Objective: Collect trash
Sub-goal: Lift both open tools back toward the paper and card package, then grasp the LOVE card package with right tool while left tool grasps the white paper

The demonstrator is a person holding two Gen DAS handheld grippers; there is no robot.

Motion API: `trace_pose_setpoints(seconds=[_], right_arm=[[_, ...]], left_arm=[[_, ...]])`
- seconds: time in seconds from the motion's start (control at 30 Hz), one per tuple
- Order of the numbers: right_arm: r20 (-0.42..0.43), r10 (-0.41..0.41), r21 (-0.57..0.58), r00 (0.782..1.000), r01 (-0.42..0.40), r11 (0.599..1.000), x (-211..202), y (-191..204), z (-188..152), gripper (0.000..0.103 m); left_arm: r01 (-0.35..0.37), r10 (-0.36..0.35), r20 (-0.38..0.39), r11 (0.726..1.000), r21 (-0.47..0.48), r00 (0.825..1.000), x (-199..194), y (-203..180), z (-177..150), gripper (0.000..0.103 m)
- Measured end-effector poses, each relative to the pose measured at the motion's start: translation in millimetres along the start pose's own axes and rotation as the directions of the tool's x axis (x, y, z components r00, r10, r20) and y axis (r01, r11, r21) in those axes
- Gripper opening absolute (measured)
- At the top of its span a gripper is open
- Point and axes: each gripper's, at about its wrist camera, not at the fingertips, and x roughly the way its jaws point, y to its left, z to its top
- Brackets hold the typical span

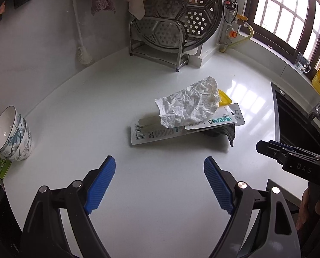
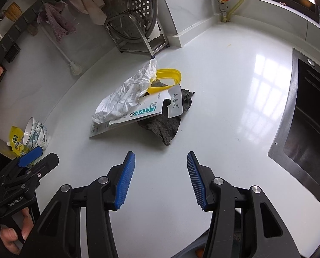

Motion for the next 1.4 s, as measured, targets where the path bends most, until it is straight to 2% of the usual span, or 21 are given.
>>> trace_pose_setpoints(seconds=[0.27,0.6,0.83,1.07,1.23,1.4], right_arm=[[0.009,-0.037,0.061,0.999,0.037,0.997,22,-20,27,0.049],[0.0,-0.066,0.047,0.998,0.066,0.997,51,-21,51,0.049],[-0.028,-0.049,0.044,0.998,0.05,0.998,66,-23,57,0.048],[-0.048,-0.008,0.018,0.999,0.009,1.0,71,-15,58,0.02],[-0.017,0.011,-0.01,1.0,-0.011,1.0,59,-7,53,0.017],[-0.001,0.019,0.033,1.0,-0.019,0.999,44,-17,43,0.015]], left_arm=[[0.019,-0.019,-0.01,0.999,0.027,1.0,30,1,18,0.083],[0.041,-0.04,-0.033,0.999,0.025,0.999,51,0,26,0.083],[0.041,-0.04,-0.041,0.999,0.016,0.998,57,3,29,0.083],[0.028,-0.028,-0.034,1.0,-0.002,0.999,63,10,36,0.083],[0.023,-0.023,-0.024,1.0,-0.012,0.999,64,13,42,0.083],[0.026,-0.026,-0.018,1.0,-0.012,1.0,66,12,48,0.083]])
